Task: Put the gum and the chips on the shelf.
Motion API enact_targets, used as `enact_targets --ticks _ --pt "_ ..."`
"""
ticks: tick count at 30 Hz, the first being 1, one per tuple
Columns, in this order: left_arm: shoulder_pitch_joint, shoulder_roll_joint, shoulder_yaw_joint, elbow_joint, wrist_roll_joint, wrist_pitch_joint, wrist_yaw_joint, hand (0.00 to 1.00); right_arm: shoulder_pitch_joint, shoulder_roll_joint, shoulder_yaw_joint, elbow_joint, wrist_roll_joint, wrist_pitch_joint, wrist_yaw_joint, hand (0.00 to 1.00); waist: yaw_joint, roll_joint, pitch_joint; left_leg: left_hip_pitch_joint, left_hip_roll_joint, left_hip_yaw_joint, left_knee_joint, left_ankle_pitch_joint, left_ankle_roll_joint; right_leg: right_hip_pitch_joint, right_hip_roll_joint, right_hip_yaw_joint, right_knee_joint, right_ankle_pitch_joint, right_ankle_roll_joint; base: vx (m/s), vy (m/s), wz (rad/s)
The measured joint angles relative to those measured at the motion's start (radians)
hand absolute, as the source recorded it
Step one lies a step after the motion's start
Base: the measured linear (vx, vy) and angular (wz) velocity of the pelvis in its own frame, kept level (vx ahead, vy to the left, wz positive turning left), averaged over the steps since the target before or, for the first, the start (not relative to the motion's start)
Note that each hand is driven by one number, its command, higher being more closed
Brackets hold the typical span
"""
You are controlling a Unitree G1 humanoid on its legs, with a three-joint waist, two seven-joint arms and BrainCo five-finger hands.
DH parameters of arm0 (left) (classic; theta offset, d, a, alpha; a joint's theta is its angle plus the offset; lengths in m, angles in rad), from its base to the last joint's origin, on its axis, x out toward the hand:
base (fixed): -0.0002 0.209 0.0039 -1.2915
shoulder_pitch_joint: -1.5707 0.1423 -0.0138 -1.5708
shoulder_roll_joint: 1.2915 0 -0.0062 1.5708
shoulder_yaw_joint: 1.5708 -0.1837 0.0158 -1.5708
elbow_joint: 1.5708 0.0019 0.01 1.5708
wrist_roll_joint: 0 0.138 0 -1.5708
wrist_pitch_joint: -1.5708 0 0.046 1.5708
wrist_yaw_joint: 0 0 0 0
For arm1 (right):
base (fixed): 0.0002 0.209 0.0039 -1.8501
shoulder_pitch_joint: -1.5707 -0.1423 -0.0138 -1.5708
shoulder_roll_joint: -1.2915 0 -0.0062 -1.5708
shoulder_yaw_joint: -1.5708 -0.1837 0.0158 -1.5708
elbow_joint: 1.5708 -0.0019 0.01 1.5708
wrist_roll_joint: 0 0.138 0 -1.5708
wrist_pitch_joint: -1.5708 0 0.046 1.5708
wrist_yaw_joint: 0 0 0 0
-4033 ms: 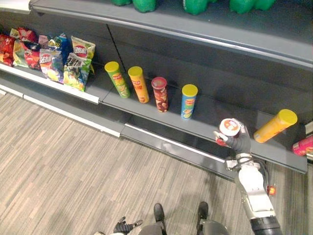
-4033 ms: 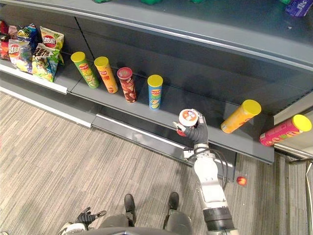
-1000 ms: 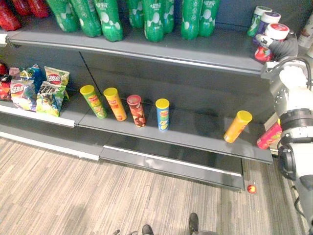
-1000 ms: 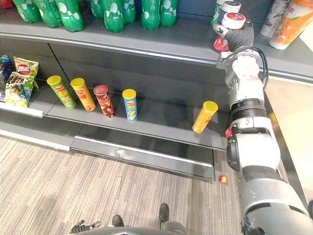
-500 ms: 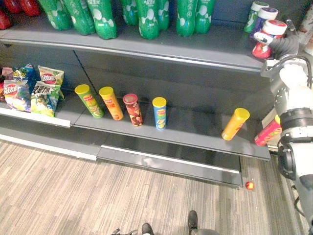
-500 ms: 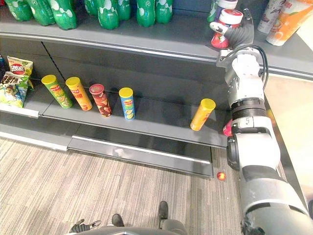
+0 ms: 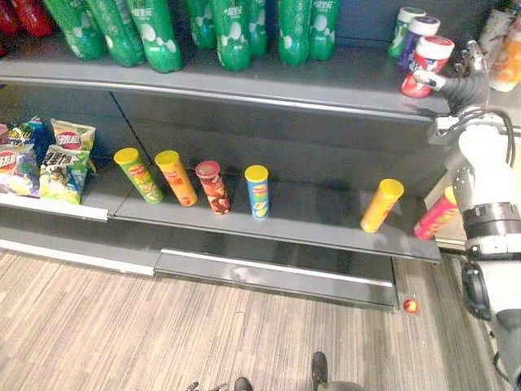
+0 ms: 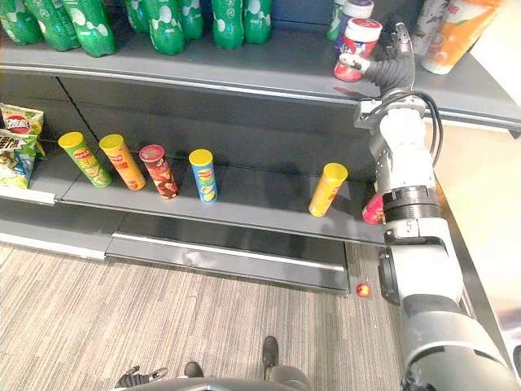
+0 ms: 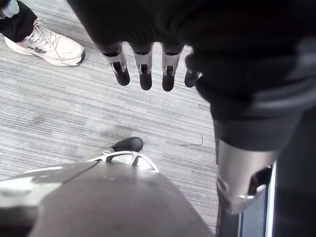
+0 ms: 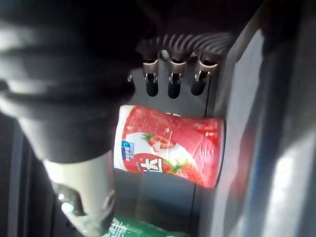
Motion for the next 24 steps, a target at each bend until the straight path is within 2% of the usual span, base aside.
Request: enact_targets --ticks 2,11,16,21,24 --pt "0.000 0.000 -0.001 0.000 0.000 0.000 0.000 0.00 0.042 0.000 -0.017 -0.040 -0.027 -0.010 0.000 0.00 -0.001 0.000 0.000 0.002 0.000 0.002 0.000 0.000 0.000 0.001 0.000 0.002 0.001 0.000 0.000 0.00 0.001 -0.02" --pt "0.006 0.005 -0.003 0.000 0.008 0.000 -0.001 0.00 0.316 0.010 -0.101 -0.325 -0.025 -0.075 0.014 0.00 -0.016 -0.004 -0.003 0.009 -0.003 0.013 0.000 -0.002 -0.002 0.001 -0.002 0.010 0.001 0.000 0.001 0.00 0.002 -0.01" --pt "0.009 0.006 0.000 0.000 0.018 0.000 -0.001 0.00 0.525 0.070 -0.136 -0.538 -0.028 -0.112 0.048 0.00 -0.019 -0.006 -0.006 0.008 -0.002 0.011 0.000 -0.003 -0.002 0.002 -0.001 0.007 0.001 0.000 0.001 0.00 0.000 0.00" --pt "0.018 0.023 0.007 0.001 0.045 -0.002 -0.002 0.00 0.782 0.169 -0.099 -0.756 -0.024 -0.157 0.149 0.00 -0.022 -0.028 -0.027 0.003 -0.004 -0.007 0.000 -0.005 -0.006 0.002 -0.006 -0.007 0.004 -0.007 -0.008 -0.01 0.001 0.08" --pt "0.031 0.029 0.013 0.001 0.047 -0.002 -0.011 0.00 0.888 0.207 -0.038 -0.810 -0.025 -0.174 0.193 0.00 -0.024 -0.048 -0.054 -0.007 -0.007 -0.016 0.000 -0.006 -0.007 -0.002 -0.011 -0.015 0.006 -0.008 -0.009 0.00 0.008 0.10"
